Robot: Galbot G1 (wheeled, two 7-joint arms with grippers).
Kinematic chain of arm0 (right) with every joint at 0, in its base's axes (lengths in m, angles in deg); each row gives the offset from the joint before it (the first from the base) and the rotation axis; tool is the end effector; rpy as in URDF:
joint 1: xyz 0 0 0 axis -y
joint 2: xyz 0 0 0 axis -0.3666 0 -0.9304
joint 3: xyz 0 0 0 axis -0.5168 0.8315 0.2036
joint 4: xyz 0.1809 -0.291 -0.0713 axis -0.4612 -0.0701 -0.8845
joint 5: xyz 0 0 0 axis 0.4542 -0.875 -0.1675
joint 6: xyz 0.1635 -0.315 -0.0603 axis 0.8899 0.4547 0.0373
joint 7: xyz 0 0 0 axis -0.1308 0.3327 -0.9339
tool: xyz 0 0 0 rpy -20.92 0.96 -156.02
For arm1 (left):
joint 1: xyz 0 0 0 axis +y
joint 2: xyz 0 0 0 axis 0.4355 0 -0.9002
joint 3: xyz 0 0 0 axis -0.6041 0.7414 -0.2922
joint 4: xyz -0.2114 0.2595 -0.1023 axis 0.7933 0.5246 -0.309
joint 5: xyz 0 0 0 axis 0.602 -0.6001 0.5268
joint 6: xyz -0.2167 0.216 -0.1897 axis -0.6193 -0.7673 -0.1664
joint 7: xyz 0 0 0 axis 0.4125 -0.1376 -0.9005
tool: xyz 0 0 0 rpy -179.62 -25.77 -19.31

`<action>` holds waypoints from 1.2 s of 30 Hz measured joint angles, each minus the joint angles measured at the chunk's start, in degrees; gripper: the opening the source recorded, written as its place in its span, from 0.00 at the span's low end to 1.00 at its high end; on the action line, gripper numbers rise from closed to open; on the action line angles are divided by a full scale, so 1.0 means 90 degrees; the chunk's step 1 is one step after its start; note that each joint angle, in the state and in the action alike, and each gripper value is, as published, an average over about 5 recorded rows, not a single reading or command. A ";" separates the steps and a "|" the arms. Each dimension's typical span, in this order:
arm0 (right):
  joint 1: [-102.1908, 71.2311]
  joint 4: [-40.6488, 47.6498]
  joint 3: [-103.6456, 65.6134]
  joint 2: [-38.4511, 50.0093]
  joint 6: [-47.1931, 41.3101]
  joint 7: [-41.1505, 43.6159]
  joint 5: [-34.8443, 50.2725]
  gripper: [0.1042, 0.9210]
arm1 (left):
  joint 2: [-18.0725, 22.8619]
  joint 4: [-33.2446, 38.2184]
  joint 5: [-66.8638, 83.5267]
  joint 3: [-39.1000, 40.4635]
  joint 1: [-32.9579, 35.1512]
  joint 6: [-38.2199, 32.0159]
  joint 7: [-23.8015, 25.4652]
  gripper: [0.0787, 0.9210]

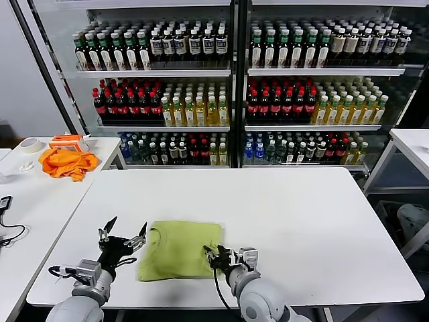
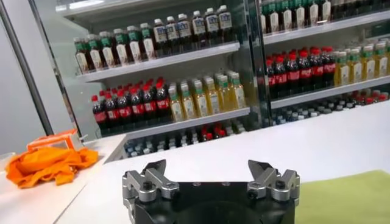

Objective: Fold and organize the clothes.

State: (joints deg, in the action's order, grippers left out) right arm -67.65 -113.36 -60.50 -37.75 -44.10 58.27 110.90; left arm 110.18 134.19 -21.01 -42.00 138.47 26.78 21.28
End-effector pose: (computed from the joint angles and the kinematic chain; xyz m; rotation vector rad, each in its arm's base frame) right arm 0.2777 0.1189 -0.2842 0.5122 -2.4052 -0.2826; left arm 0.2306 0.0843 -0.2680 -0.1257 -2.9038 -0.2751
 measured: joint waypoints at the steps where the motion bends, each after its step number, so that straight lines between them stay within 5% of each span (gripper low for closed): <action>1: 0.0009 0.0011 0.0001 -0.0014 -0.0001 -0.0014 0.0016 0.34 | 0.0009 -0.0007 -0.0001 0.0001 0.0004 -0.0006 -0.0004 0.88; 11: 0.0049 -0.0059 -0.0118 -0.0074 0.0030 -0.0031 0.0035 0.03 | 0.0021 -0.0062 0.0000 0.0006 0.0020 -0.0094 -0.0067 0.88; 25: 0.0027 -0.0490 -0.1078 0.0502 -0.0028 0.0283 -0.0213 0.02 | 0.0063 -0.0199 -0.0072 0.0147 -0.0074 -0.0222 -0.0069 0.88; 36: -0.0338 -0.0348 -0.1935 0.1350 -0.0038 0.1441 -0.0506 0.02 | 0.0177 -0.0390 -0.0281 0.0376 -0.0184 -0.0409 -0.0051 0.88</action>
State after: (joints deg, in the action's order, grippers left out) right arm -70.70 -116.49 -77.91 -25.60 -44.44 71.24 106.34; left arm 111.78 130.67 -23.54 -38.62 136.81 23.10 20.83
